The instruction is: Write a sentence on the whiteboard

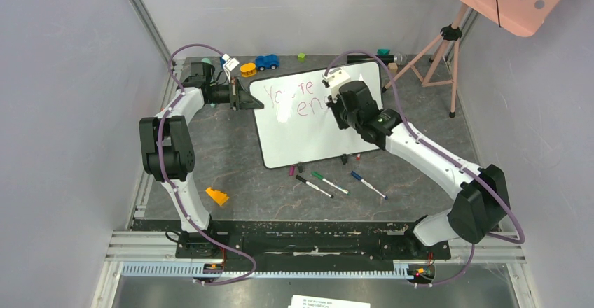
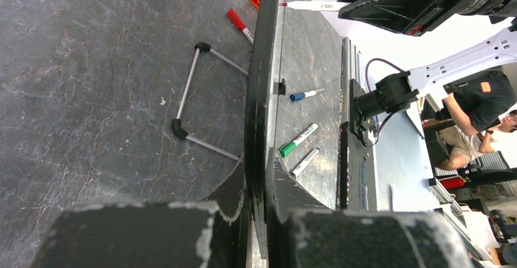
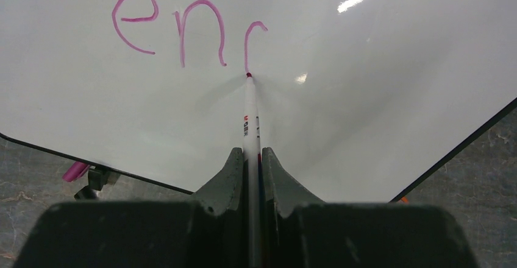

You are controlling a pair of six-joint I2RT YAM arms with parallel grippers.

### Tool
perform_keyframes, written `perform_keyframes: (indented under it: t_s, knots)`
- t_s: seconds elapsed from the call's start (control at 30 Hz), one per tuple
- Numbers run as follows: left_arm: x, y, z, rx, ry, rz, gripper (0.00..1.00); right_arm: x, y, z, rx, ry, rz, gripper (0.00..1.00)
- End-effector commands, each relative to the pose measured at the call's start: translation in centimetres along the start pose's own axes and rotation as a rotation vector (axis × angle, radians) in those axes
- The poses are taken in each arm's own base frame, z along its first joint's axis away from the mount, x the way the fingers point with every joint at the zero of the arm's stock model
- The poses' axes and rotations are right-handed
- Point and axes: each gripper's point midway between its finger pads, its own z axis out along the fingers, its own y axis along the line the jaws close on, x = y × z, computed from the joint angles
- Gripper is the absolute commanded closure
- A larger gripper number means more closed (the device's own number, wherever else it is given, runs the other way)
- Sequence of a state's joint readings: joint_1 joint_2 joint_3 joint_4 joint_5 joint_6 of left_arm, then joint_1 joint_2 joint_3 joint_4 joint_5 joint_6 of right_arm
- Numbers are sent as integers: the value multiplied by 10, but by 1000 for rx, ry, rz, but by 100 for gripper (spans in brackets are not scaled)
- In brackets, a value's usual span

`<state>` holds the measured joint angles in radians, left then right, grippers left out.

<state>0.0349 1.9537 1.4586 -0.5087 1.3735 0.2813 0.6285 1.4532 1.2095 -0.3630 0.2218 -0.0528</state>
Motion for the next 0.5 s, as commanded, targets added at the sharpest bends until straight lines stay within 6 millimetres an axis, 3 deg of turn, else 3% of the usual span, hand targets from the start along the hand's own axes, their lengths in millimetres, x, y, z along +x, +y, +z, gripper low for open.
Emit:
perform_keyframes:
  t_s: [0.0,0.47]
  knots:
    - [47,46,16,-181,162,124,98,-4,-16,-8,73,-20,12,100]
    - [47,46,16,-181,162,125,98,-35,-29,-2,134,-67,35,100]
